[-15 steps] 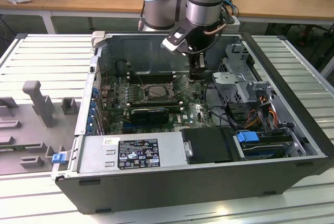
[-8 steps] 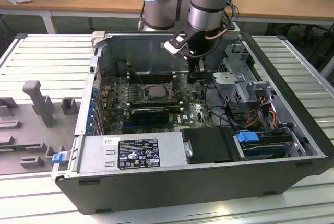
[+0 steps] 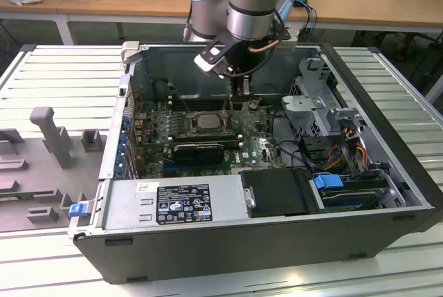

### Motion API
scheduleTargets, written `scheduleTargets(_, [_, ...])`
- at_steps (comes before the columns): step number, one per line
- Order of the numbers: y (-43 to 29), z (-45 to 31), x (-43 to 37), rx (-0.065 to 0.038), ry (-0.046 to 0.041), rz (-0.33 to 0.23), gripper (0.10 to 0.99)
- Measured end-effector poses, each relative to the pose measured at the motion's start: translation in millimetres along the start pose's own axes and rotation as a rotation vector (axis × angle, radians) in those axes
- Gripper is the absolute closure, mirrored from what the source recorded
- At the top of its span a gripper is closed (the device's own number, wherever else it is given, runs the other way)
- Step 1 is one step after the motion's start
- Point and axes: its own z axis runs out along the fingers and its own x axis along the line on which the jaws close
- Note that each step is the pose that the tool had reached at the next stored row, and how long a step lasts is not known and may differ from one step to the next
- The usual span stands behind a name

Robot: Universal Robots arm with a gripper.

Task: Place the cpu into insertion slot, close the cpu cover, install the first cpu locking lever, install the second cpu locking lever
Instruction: 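Close the cpu cover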

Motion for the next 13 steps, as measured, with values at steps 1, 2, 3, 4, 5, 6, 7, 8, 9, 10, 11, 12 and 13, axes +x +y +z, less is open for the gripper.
scheduleTargets(1, [-4.2, 0.0, 0.0, -0.001, 0.0001, 0.000, 0.980])
scheduleTargets(2, [-9.0, 0.4, 0.1, -0.003, 0.0004, 0.000, 0.980])
scheduleTargets(3, [-13.6, 1.2, 0.1, -0.005, 0.0002, 0.000, 0.980])
scheduleTargets(4, [-15.8, 2.1, 0.1, -0.006, 0.0002, 0.000, 0.980])
scheduleTargets(5, [-17.2, 3.5, 0.1, -0.006, 0.0001, 0.000, 0.980])
scheduleTargets(6, [-18.3, 5.9, 0.1, -0.007, 0.0001, 0.000, 0.980])
scheduleTargets(7, [-18.7, 7.9, 0.1, -0.007, 0.0002, 0.000, 0.980])
scheduleTargets(8, [-19.3, 11.2, 0.0, -0.007, 0.0001, 0.000, 0.980])
scheduleTargets(9, [-19.6, 13.5, 0.0, -0.007, 0.0001, 0.000, 0.980])
scheduleTargets(10, [-20.9, 14.7, 0.0, -0.007, 0.0002, 0.000, 0.980])
scheduleTargets(11, [-24.5, 15.6, 0.0, -0.007, 0.0002, 0.000, 0.980])
scheduleTargets(12, [-31.6, 16.1, 0.0, -0.007, -0.0001, -0.002, 0.980])
scheduleTargets(13, [-35.2, 16.2, 0.1, -0.007, 0.0001, -0.002, 0.980])
